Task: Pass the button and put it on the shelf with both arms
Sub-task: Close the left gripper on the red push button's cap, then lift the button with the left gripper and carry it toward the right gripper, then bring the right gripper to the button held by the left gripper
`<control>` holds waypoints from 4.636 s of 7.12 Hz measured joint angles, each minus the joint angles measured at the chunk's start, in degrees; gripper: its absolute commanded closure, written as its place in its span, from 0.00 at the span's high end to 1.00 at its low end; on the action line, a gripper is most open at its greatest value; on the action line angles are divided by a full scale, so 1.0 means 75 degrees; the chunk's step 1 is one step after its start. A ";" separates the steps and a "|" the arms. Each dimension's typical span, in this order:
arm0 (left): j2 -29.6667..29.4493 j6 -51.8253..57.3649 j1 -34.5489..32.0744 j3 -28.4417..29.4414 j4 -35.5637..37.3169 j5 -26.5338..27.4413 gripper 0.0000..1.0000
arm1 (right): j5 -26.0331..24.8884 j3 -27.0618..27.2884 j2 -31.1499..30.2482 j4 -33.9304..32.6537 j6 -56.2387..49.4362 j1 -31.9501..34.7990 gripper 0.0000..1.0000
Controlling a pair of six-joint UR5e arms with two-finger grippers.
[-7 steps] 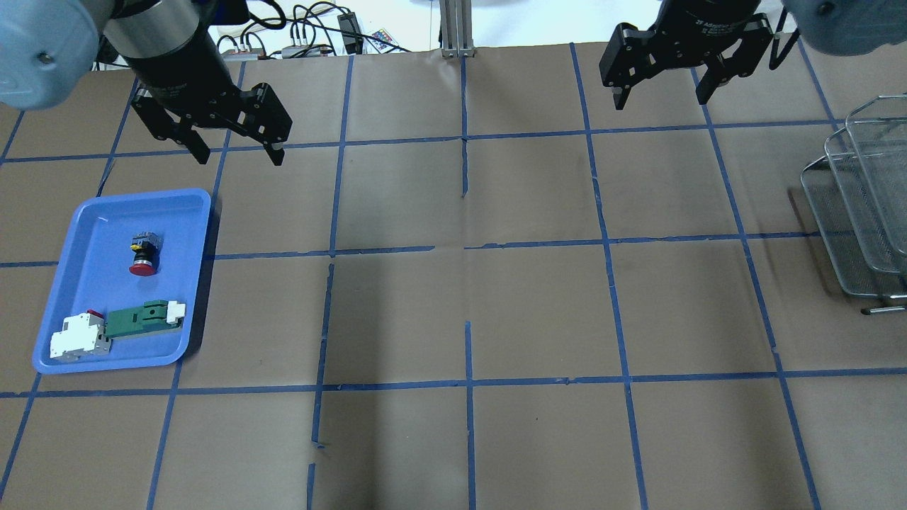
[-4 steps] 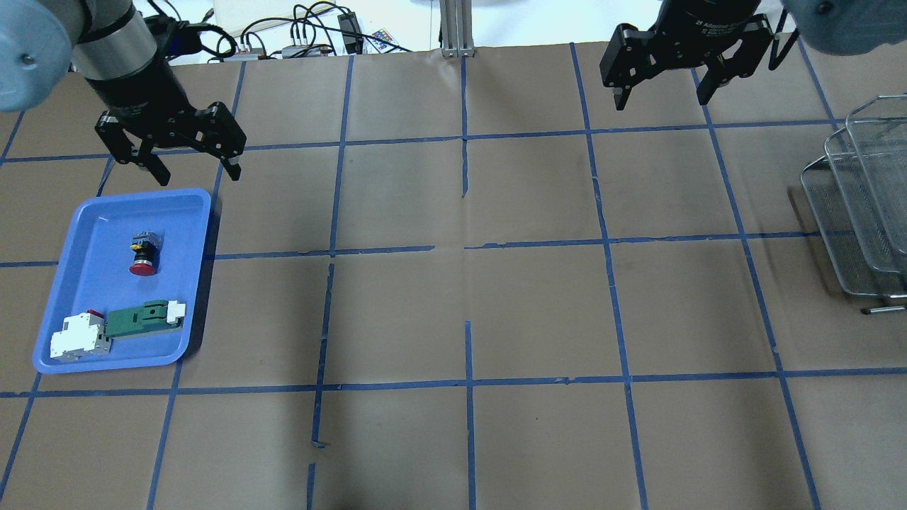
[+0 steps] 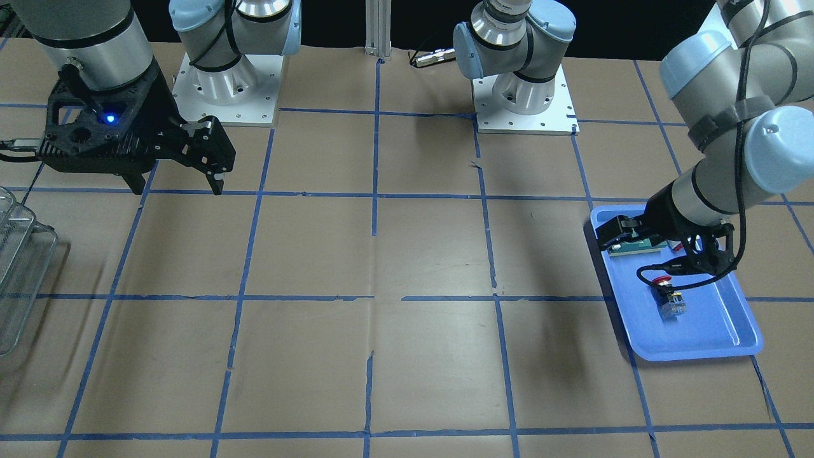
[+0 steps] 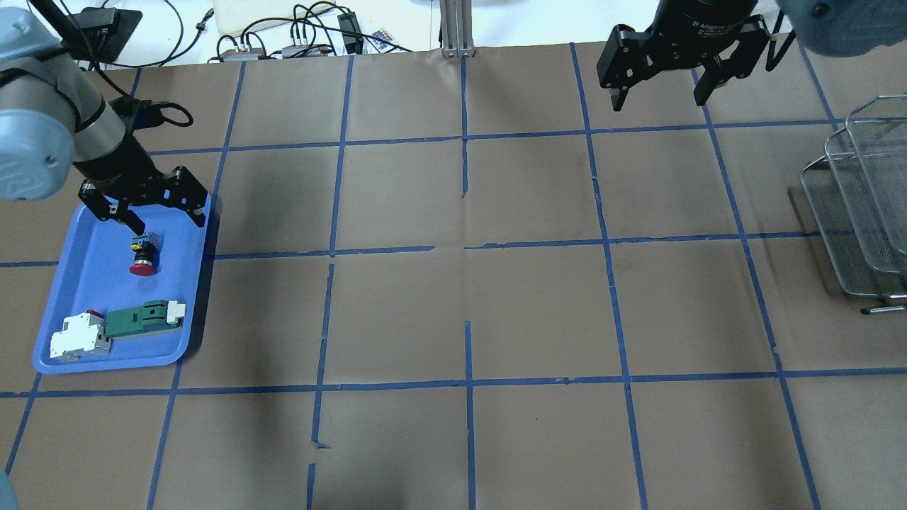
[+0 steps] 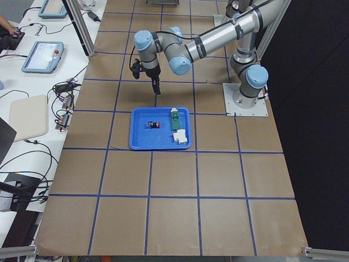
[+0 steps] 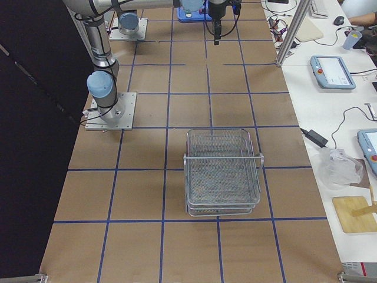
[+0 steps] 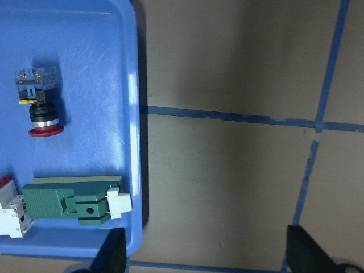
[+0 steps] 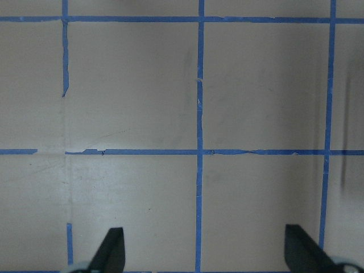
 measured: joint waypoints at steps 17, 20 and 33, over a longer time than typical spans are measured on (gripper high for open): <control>-0.0798 0.7138 0.0100 -0.0219 0.2034 -0.1520 0.00 | 0.0028 0.0029 0.0077 0.0012 -0.0137 -0.0024 1.00; -0.0709 0.8357 -0.2374 0.0516 0.1591 -0.2042 0.00 | 0.0077 0.0015 0.0082 0.0005 -0.2296 -0.0240 1.00; -0.0920 0.6054 -0.5410 0.1927 0.3431 -0.7576 0.00 | 0.4543 0.0033 -0.1159 0.1789 -1.3294 -0.2466 1.00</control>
